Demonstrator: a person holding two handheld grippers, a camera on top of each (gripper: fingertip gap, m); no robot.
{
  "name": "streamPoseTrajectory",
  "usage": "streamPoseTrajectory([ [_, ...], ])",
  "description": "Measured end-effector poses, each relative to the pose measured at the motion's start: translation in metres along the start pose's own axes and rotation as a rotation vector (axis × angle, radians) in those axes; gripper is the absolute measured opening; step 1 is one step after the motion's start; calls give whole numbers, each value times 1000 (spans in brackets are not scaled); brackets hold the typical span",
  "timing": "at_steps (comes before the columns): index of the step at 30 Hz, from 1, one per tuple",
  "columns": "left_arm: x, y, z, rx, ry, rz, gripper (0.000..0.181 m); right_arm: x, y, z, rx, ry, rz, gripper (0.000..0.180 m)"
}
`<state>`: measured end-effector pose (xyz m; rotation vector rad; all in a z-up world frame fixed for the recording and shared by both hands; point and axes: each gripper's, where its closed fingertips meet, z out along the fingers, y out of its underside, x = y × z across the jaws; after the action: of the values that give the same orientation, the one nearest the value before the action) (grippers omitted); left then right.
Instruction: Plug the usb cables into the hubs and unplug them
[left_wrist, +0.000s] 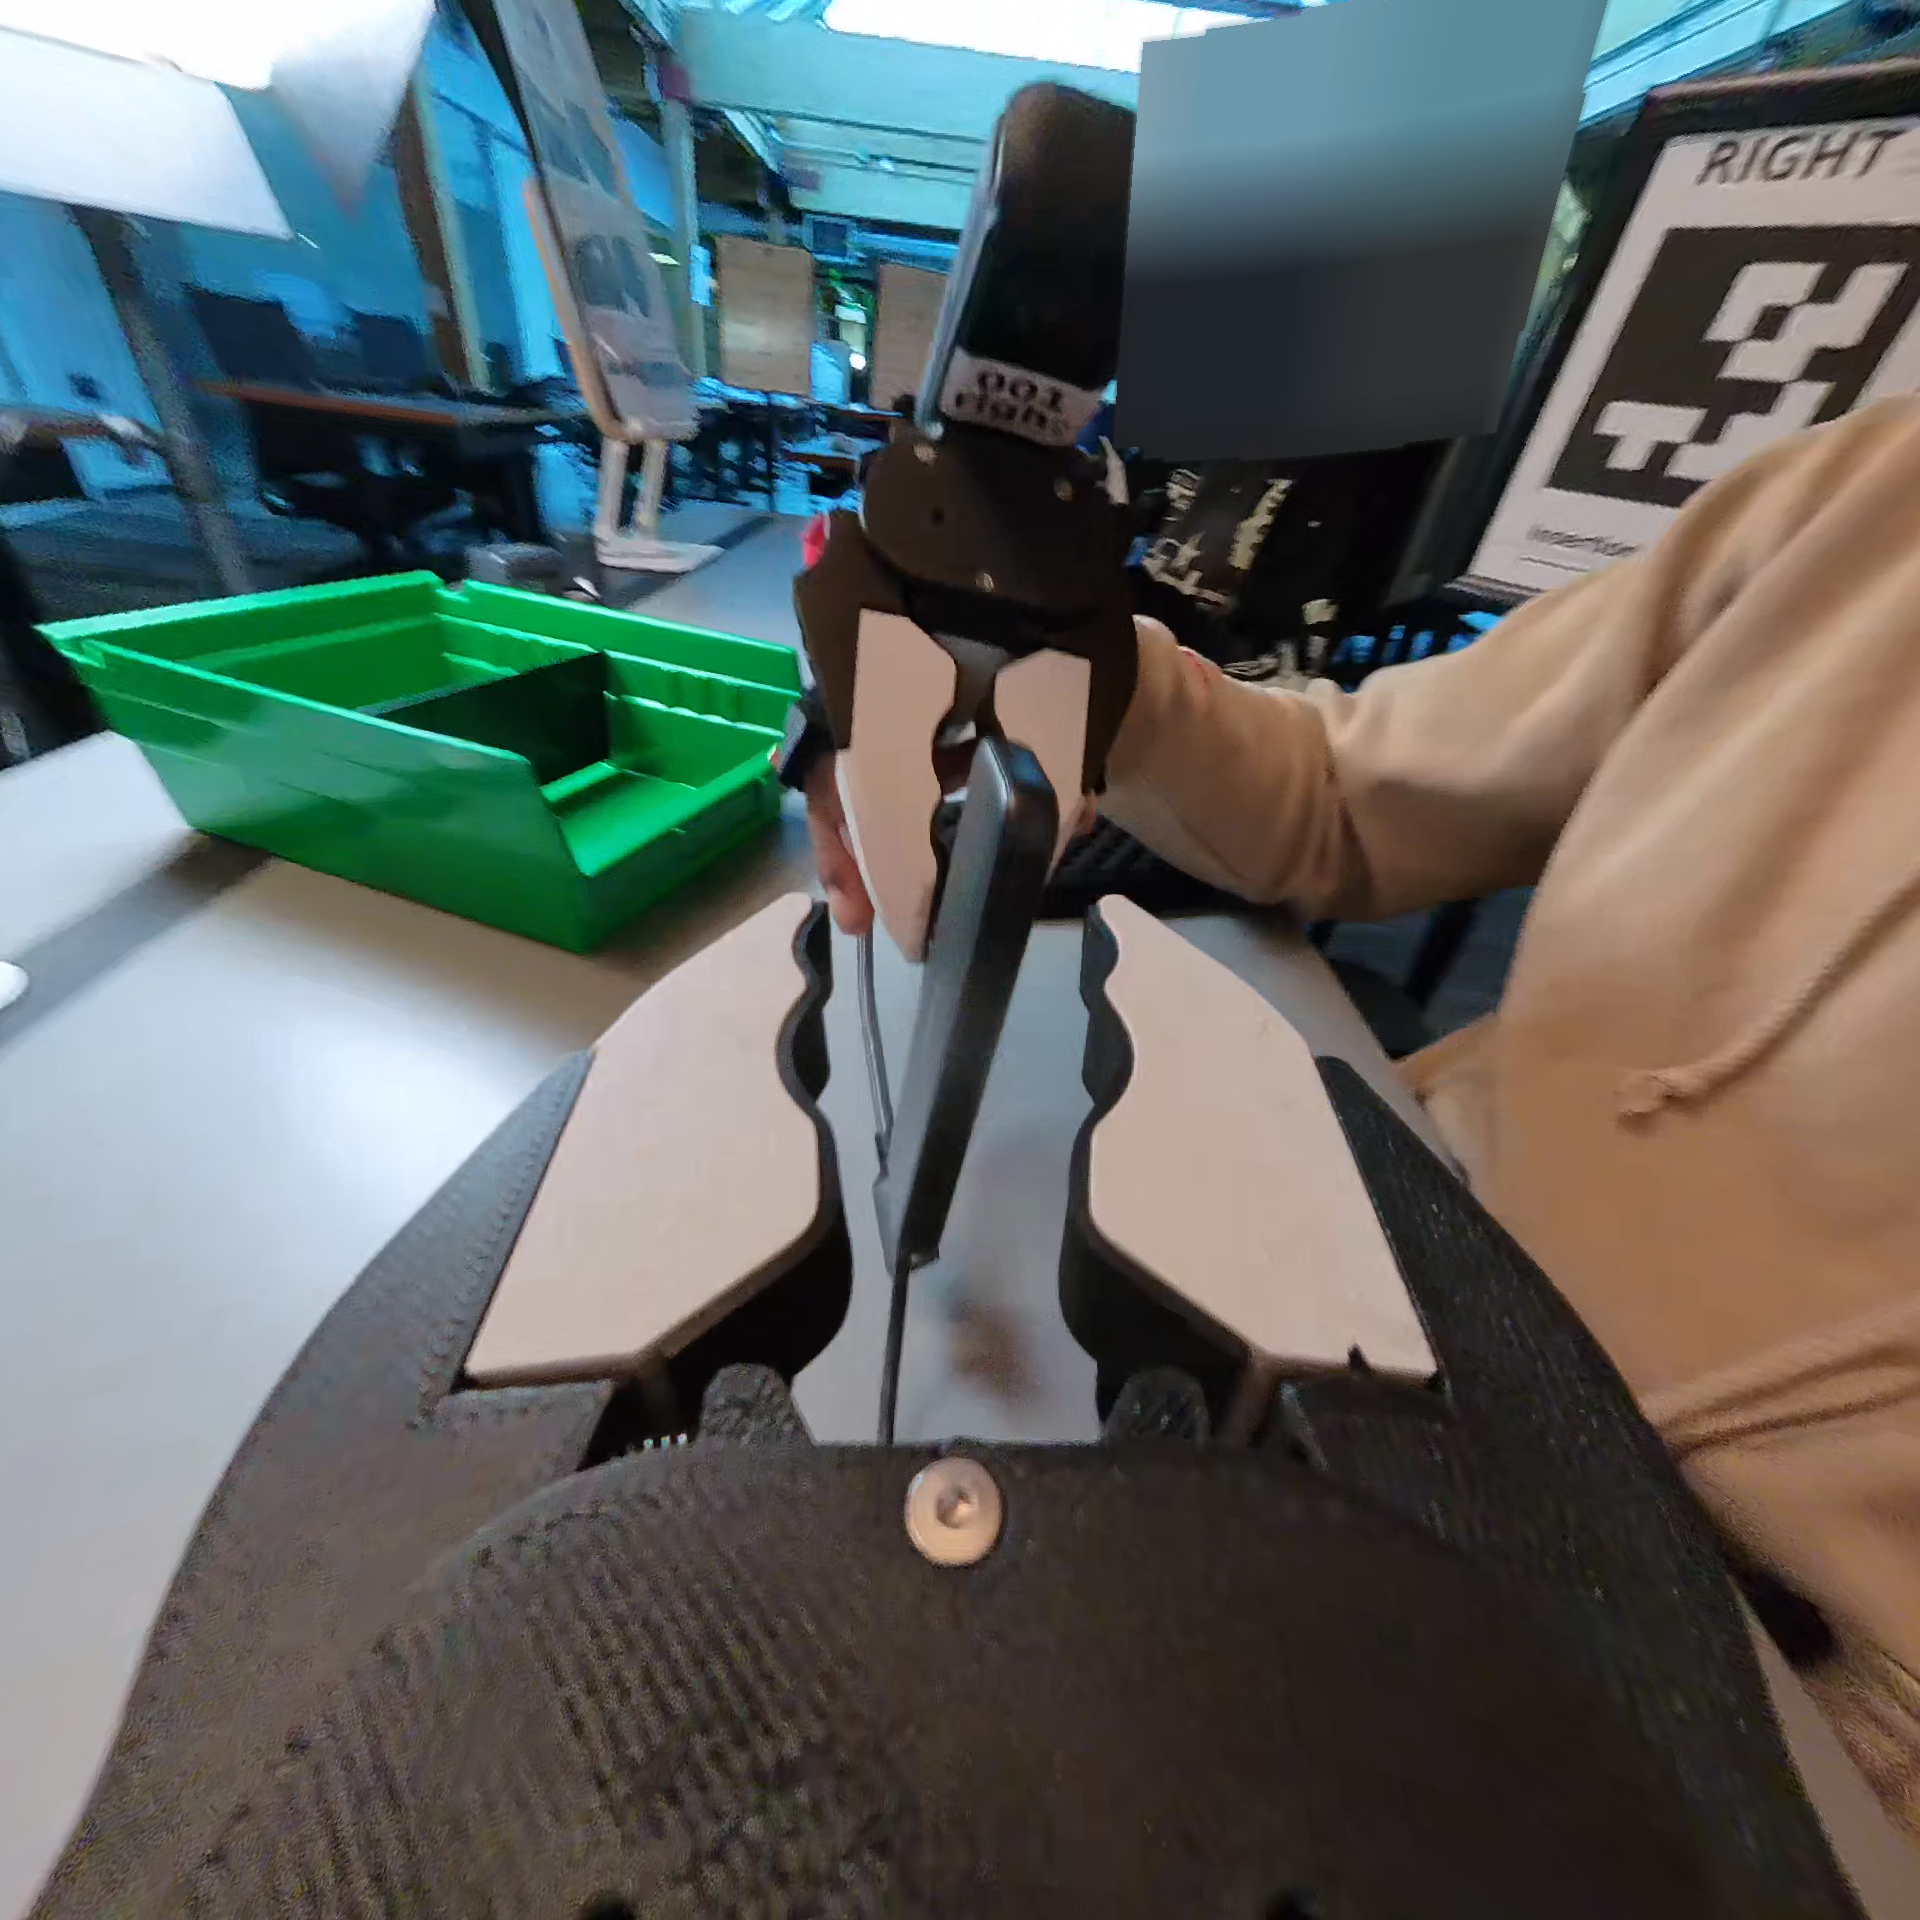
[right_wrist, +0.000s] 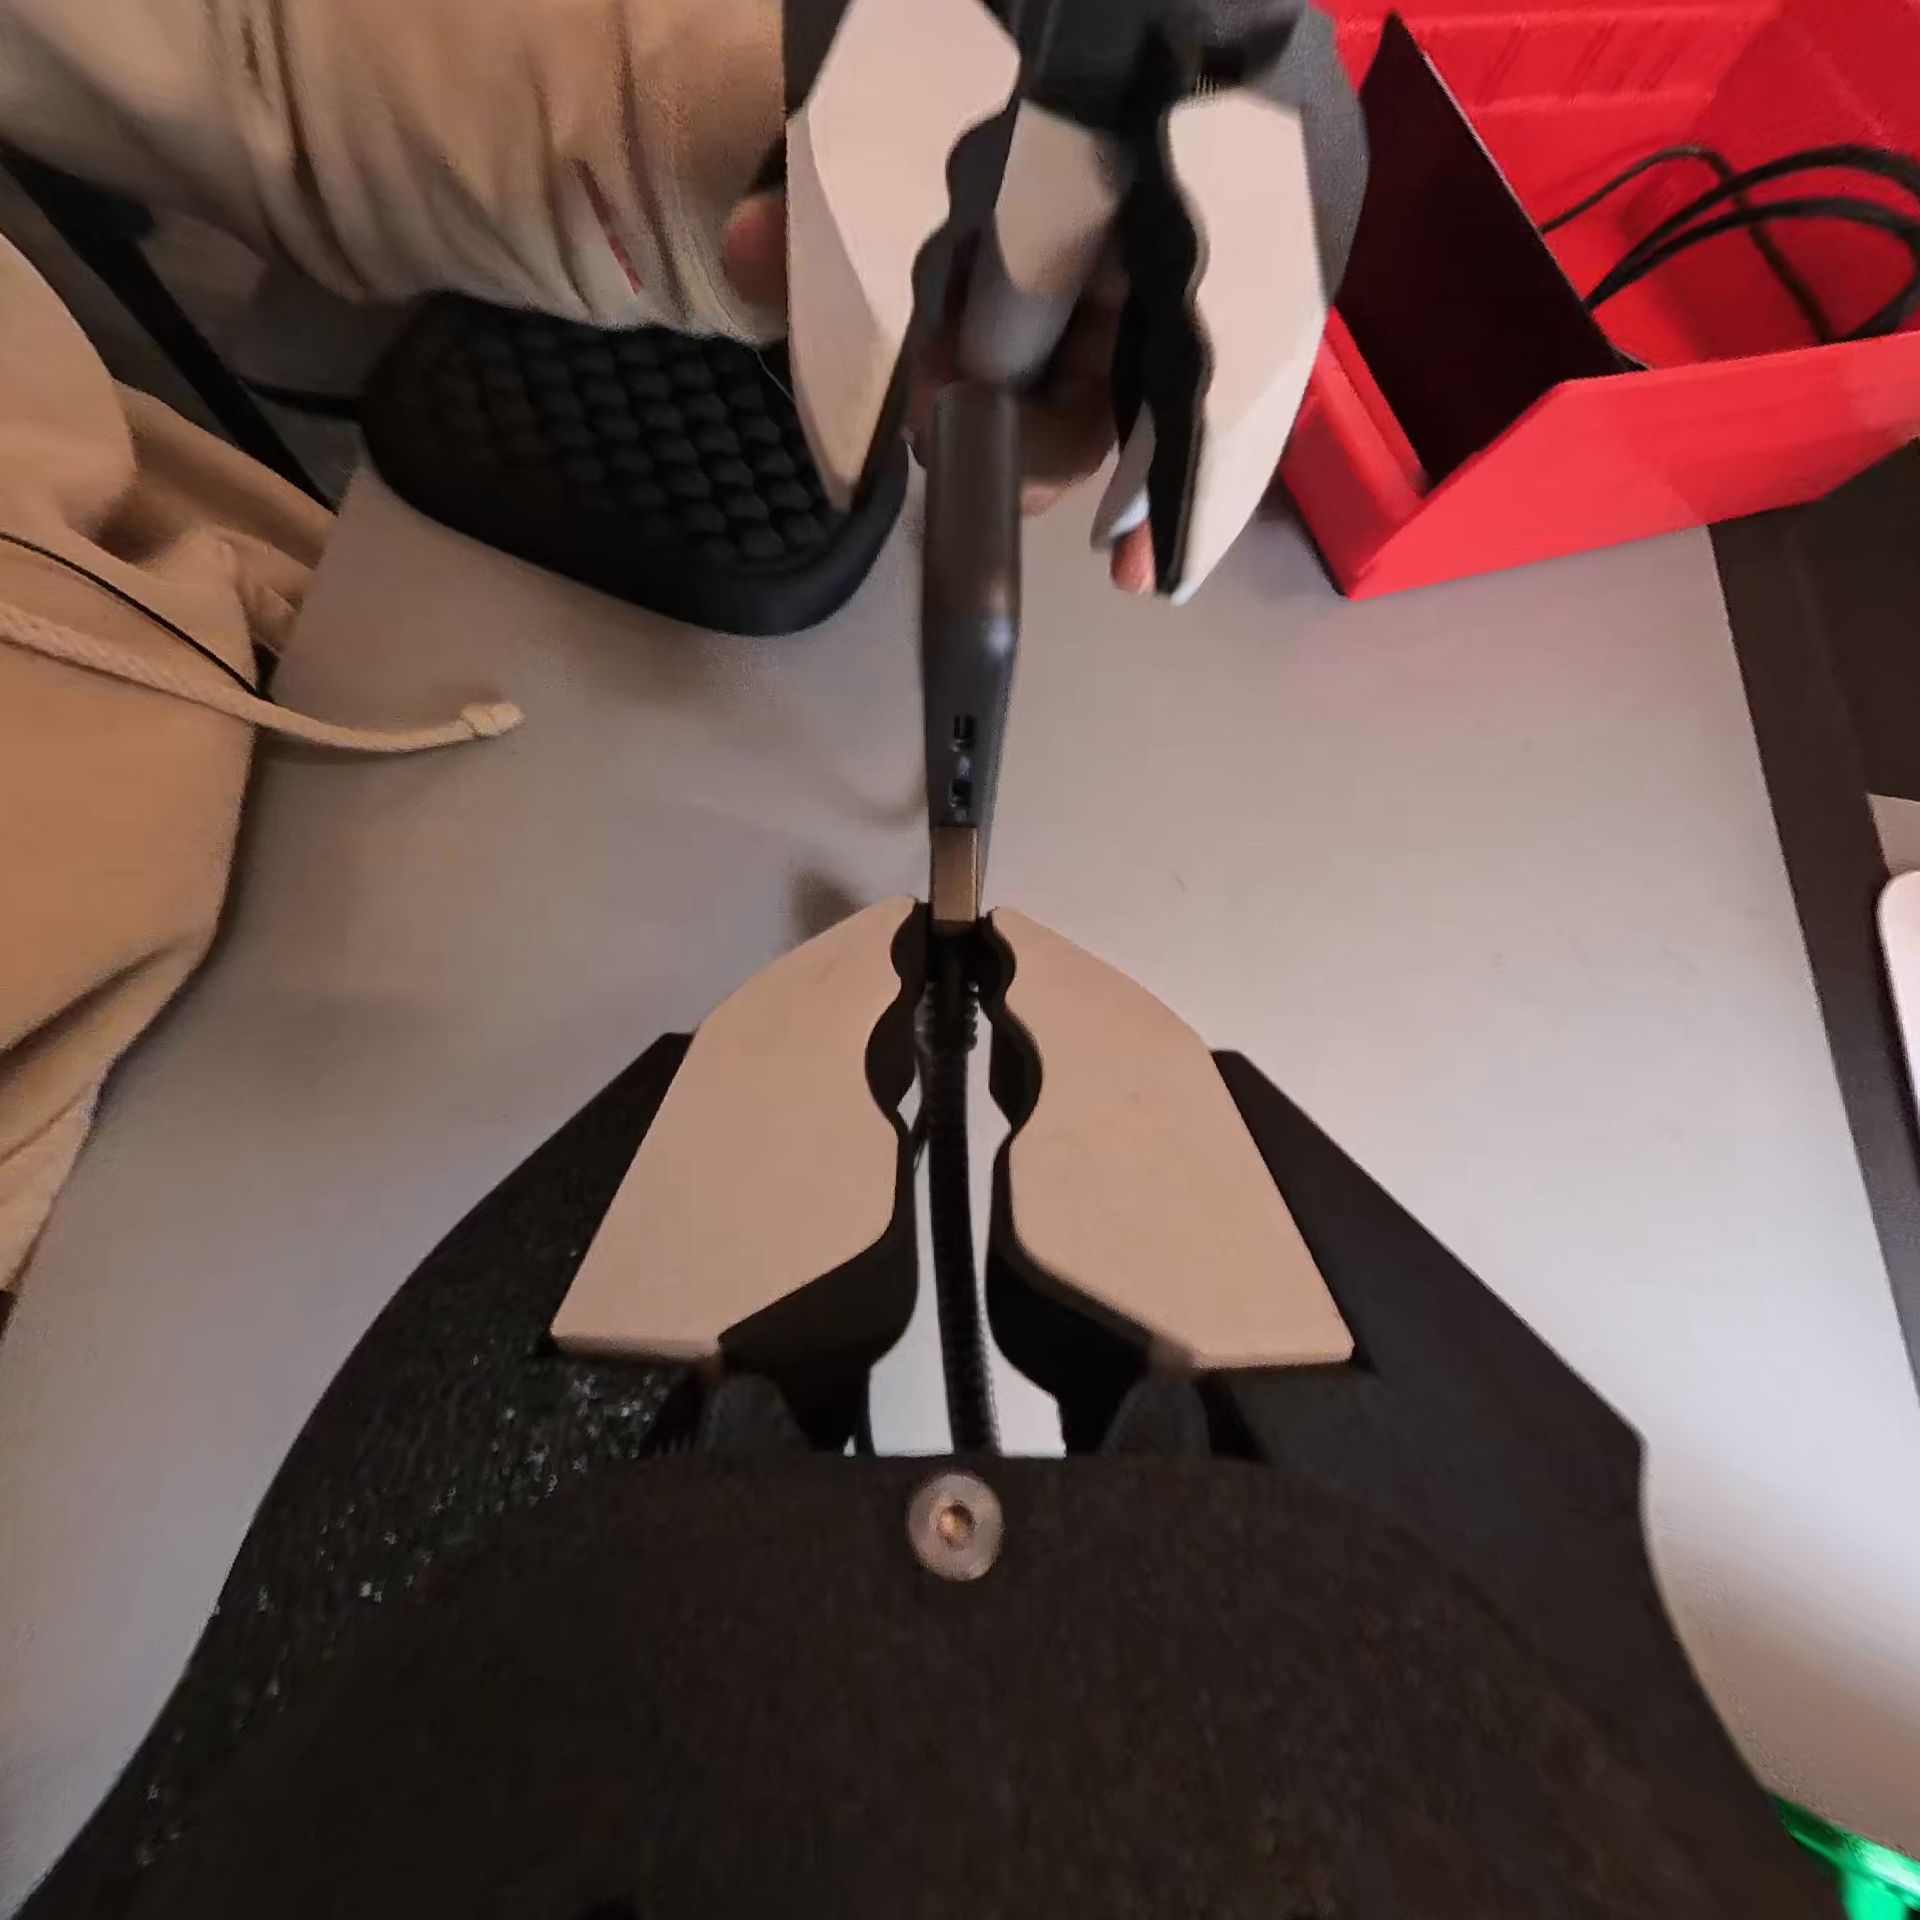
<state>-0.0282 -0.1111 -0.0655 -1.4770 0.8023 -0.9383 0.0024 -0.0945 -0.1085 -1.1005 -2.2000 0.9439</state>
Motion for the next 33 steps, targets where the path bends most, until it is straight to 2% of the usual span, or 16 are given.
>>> streamPoseTrajectory([
  [2,0,10,1,-37,22,-24,48,-2,-3,-2,16,-10,6,8],
  [5,6,25,13,-125,12,48,45,-1,-10,-1,55,-5,25,8],
  [7,4,33,21,-173,-34,85,22,-1,-17,1,94,-3,32,8],
  [8,0,31,21,-164,-66,85,12,1,-19,1,115,8,39,8],
  [13,-18,12,6,-29,-144,-9,12,28,-42,-11,312,160,95,11],
  [15,-26,7,-1,7,-193,-24,12,41,-57,-29,430,242,121,22],
  [17,-36,3,-10,51,-245,-54,12,49,-70,-52,541,313,133,25],
  [20,-48,-3,-21,117,-286,-103,12,47,-75,-69,587,289,152,24],
  [23,-52,-7,-27,170,-289,-143,12,30,-68,-52,528,136,172,16],
  [26,-51,-14,-30,222,-272,-168,12,23,-58,-14,478,71,206,17],
  [29,-48,-17,-30,239,-256,-180,12,30,-53,13,499,115,264,23],
  [33,-46,-17,-29,242,-240,-195,12,44,-49,15,571,171,341,23],
])
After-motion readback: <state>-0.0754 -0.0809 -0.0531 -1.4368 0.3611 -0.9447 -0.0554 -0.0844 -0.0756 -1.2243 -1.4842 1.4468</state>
